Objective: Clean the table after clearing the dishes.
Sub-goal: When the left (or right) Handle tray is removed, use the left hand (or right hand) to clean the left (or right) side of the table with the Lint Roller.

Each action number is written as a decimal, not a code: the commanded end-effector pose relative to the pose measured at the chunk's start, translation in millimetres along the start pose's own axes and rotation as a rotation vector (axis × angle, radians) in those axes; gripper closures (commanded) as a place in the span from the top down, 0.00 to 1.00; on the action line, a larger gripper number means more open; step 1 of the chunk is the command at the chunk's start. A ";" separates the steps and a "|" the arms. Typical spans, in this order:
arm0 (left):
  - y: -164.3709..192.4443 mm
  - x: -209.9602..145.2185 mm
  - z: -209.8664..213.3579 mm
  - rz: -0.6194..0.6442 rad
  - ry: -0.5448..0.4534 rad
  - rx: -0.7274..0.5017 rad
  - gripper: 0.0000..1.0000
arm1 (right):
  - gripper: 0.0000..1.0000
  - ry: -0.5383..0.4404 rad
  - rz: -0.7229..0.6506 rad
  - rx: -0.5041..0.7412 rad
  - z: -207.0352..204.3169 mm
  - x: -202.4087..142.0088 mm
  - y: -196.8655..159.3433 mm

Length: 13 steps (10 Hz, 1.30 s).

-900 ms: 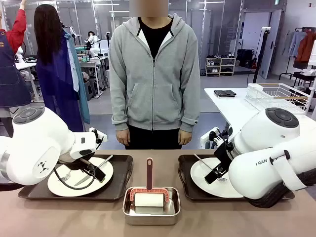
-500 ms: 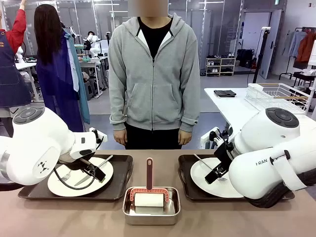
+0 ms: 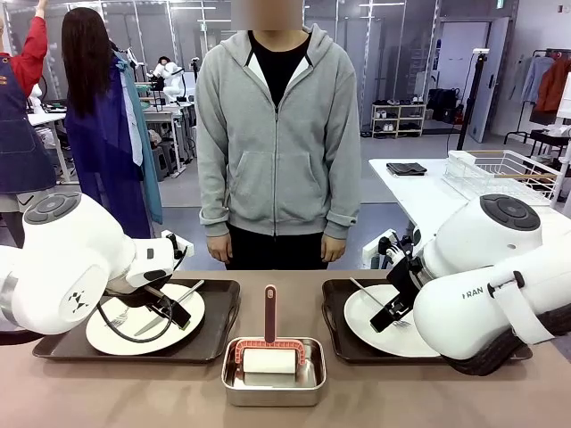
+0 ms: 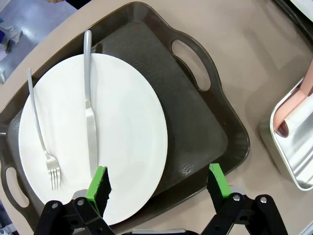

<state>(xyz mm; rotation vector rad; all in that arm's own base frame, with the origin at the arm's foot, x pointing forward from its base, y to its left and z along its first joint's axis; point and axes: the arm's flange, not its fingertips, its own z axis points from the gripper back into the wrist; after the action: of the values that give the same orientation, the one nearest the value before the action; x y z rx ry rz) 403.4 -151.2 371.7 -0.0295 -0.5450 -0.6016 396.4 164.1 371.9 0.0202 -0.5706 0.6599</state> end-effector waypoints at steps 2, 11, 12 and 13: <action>0.2 0.0 0.0 0.000 0.000 0.000 1.00 | 1.00 0.000 0.000 0.001 0.0 0.2 0.6; 93.2 78.7 65.8 0.118 0.016 -0.649 1.00 | 1.00 -0.007 -0.191 0.601 31.2 85.1 -82.3; 110.8 77.0 68.2 0.163 -0.038 -0.778 1.00 | 1.00 -0.021 -0.258 0.730 28.9 90.8 -91.8; 129.9 69.8 68.0 0.247 -0.106 -0.948 1.00 | 1.00 -0.053 -0.353 0.860 28.2 91.1 -102.3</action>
<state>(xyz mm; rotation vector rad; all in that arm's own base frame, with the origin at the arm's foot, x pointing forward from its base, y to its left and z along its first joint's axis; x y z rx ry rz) 470.1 -91.7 502.3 -0.8730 -0.3982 -0.6657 481.2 136.4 471.1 0.8158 -0.3444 0.5927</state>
